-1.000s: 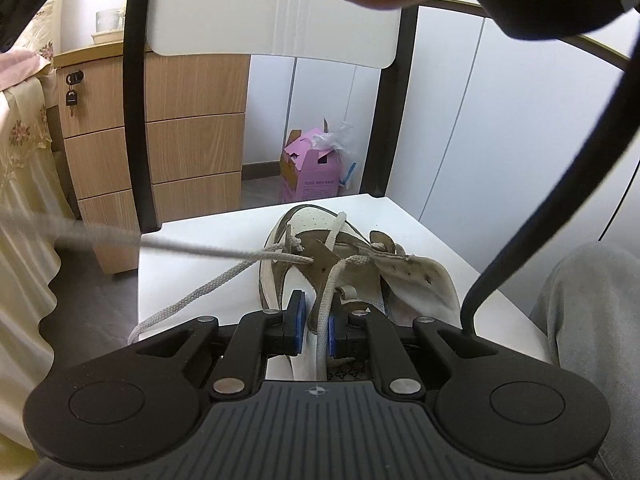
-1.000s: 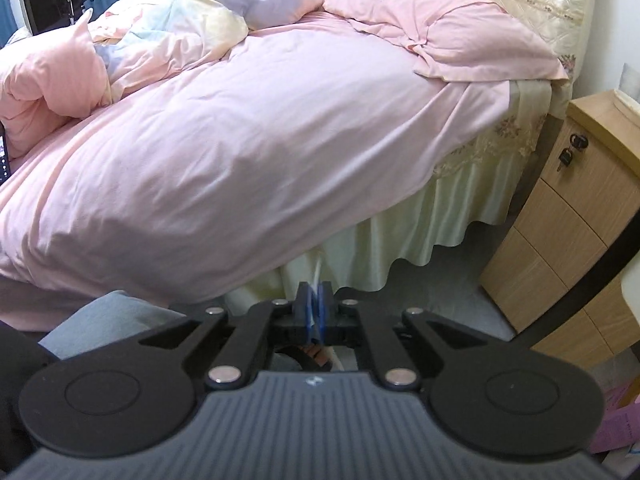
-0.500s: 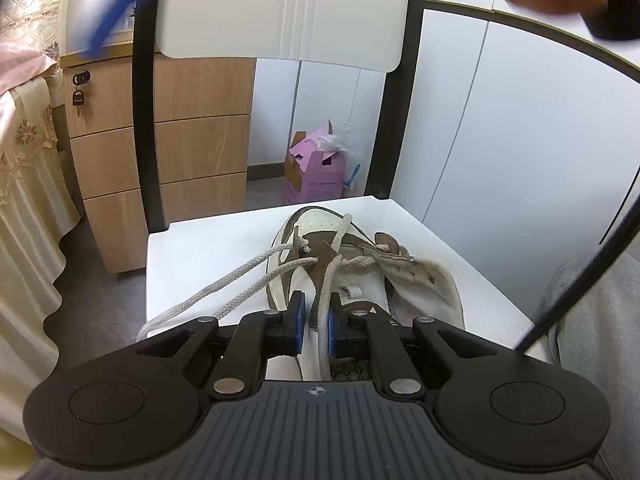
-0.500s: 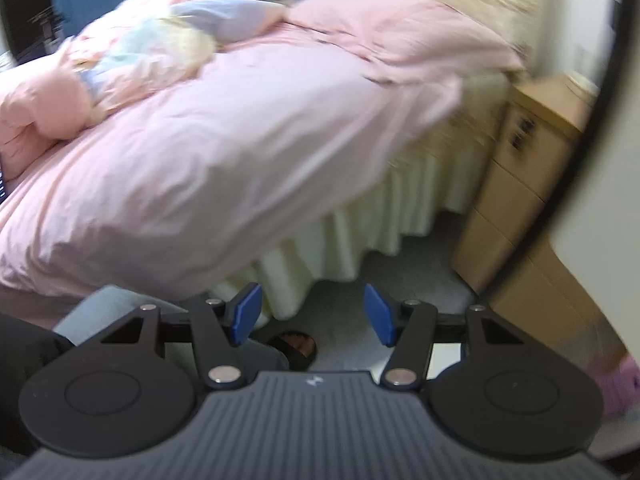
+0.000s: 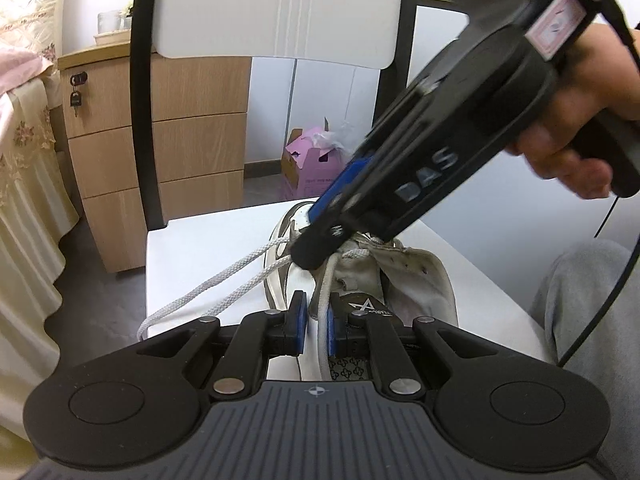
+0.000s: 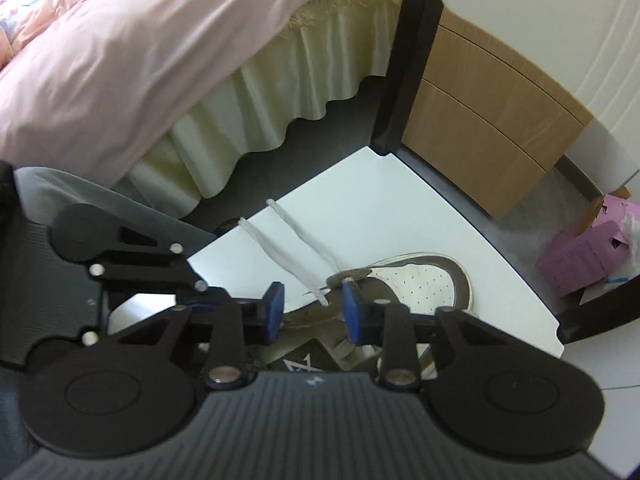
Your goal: Lace up shoes with both hands
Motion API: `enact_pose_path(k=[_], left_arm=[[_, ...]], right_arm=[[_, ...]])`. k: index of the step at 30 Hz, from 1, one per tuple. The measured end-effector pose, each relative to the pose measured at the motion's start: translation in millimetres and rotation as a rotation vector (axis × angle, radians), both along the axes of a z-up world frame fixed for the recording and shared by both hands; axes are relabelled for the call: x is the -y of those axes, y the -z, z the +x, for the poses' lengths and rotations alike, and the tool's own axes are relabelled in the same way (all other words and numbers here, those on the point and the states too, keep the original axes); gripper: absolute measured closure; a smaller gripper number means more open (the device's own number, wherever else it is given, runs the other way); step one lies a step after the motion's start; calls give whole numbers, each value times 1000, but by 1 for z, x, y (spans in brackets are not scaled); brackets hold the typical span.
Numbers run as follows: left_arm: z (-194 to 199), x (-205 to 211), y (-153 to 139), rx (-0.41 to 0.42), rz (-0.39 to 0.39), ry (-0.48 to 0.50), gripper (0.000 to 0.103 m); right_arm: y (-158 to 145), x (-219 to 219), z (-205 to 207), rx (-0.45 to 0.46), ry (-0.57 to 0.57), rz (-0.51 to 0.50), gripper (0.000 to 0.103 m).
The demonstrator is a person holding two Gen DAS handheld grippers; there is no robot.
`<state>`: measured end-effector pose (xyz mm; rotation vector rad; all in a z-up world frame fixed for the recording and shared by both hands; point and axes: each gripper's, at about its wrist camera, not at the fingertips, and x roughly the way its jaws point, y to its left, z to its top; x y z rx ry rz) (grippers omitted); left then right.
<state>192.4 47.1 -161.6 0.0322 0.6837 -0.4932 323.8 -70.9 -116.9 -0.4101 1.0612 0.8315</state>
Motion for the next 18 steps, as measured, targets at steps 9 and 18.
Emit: enact_pose_path(k=[9, 18], left_arm=[[0, 2, 2, 3, 15, 11, 92], [-2, 4, 2, 6, 18, 24, 92]], right_arm=[[17, -18, -8, 130, -130, -104, 101], [-18, -12, 2, 128, -44, 109, 102]])
